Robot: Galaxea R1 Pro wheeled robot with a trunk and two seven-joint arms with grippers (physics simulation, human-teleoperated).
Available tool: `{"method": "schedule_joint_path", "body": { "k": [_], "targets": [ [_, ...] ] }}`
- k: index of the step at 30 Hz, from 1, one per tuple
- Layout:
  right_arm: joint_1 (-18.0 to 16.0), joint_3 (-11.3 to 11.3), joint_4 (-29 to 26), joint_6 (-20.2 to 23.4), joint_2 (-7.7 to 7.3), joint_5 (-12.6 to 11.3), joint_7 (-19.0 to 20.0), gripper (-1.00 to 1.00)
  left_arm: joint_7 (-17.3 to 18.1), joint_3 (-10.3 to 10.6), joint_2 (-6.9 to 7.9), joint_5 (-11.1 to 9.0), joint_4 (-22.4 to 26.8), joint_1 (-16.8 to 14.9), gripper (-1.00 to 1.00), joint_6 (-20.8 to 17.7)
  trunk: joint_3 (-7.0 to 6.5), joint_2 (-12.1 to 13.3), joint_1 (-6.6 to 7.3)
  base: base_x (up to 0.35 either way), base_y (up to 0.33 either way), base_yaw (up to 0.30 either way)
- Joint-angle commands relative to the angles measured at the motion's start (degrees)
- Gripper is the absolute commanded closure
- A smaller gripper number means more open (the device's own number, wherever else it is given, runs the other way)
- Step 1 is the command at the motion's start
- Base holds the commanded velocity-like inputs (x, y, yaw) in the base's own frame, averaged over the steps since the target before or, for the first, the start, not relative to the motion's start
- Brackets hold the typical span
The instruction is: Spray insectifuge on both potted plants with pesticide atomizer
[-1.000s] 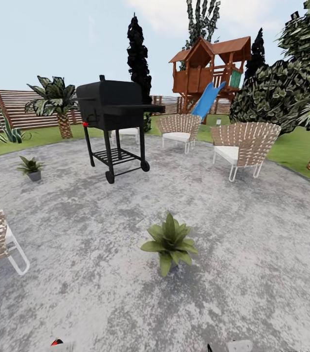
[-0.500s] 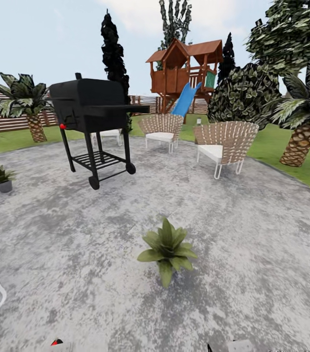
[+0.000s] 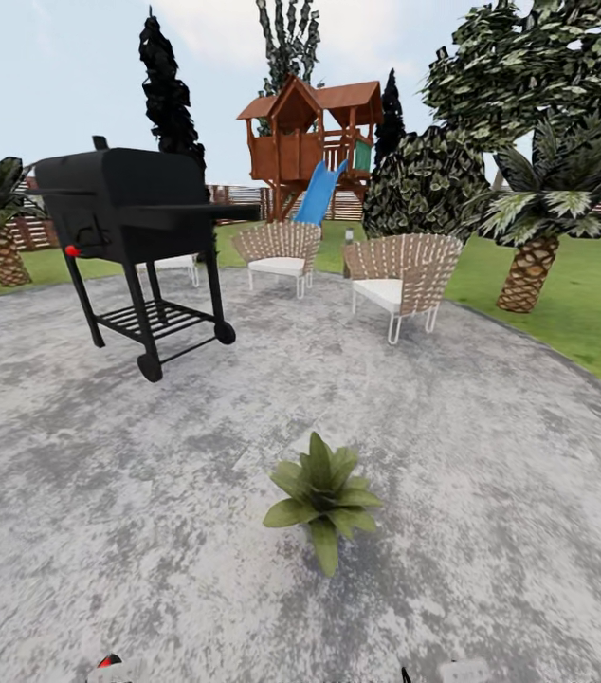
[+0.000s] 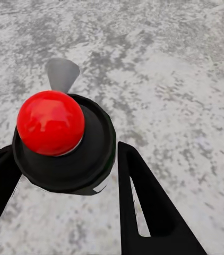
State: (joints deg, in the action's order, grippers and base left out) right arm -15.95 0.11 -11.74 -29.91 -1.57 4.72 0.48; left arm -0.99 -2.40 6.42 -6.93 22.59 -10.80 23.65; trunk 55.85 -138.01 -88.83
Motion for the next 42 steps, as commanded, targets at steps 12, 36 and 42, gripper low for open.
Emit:
{"method": "schedule_joint_path", "body": {
  "k": [12,36,42],
  "targets": [
    [-0.04,0.07,-0.19,-0.24,0.0,0.46,0.22,-1.0,0.21,1.12,-0.09,0.42,-0.54,-0.09,1.0,-0.05,0.05,-0.02,0.01,-0.018,0.075,-0.068],
    [-1.11,5.79,-16.38,7.05,1.23,19.03,11.58,-1.0,42.82,0.98,4.86,34.17,0.61,-15.04,1.0,-9.01,0.05,-0.02,0.01,0.0,0.0,0.0],
    [-4.29,5.85,-19.14,12.04,1.46,19.84,23.03,-1.0,52.28,0.99,4.4,38.44,0.65,-19.68,1.0,-12.56,0.05,-0.02,0.01,0.0,0.0,0.0]
  ]
}}
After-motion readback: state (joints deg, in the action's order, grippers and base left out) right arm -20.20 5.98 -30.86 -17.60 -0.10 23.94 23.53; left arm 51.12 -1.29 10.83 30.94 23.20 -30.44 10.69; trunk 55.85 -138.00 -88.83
